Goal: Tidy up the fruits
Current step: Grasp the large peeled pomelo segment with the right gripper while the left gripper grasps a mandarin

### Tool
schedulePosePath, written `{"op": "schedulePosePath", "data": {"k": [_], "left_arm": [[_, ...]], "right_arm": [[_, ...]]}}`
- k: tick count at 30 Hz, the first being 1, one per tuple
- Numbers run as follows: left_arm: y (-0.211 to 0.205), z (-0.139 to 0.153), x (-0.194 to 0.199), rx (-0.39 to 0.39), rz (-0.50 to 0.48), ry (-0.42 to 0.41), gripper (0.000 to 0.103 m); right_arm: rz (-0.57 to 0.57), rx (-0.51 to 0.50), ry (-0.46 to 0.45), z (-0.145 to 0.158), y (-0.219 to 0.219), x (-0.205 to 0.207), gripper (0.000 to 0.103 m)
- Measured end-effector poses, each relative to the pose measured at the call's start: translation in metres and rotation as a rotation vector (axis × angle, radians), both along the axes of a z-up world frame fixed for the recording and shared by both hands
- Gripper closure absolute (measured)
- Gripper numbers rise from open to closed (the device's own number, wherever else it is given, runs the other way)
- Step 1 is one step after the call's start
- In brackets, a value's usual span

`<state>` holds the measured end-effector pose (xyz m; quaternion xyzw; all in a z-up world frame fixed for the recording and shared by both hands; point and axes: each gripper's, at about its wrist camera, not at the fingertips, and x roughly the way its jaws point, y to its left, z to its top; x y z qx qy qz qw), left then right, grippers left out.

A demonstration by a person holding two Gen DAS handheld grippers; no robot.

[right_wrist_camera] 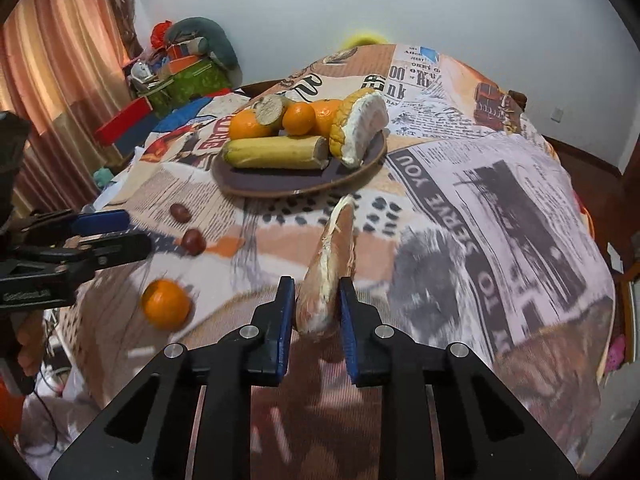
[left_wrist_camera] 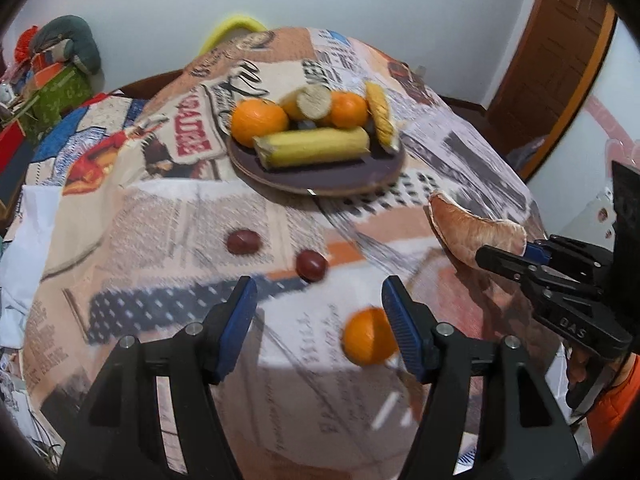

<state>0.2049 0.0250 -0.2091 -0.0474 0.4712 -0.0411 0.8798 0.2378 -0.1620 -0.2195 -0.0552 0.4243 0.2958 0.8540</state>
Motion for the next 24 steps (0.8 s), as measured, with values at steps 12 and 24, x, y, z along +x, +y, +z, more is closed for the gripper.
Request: {"op": "schedulePosePath", "data": {"k": [12,24], "left_arm": [[-0.031,-0.027,-0.008,0.027,-0.064,0.059,0.038],[-0.031,-0.026,-0.012,0.037,-0.11,0.015,0.056]], "right_arm": [[-0.046,-0.024,0.001,-0.013,-0.012,-0.013,0.083],[-0.084,0.006,0.029,-0.028,-0.008,-0.002,0.08]]}}
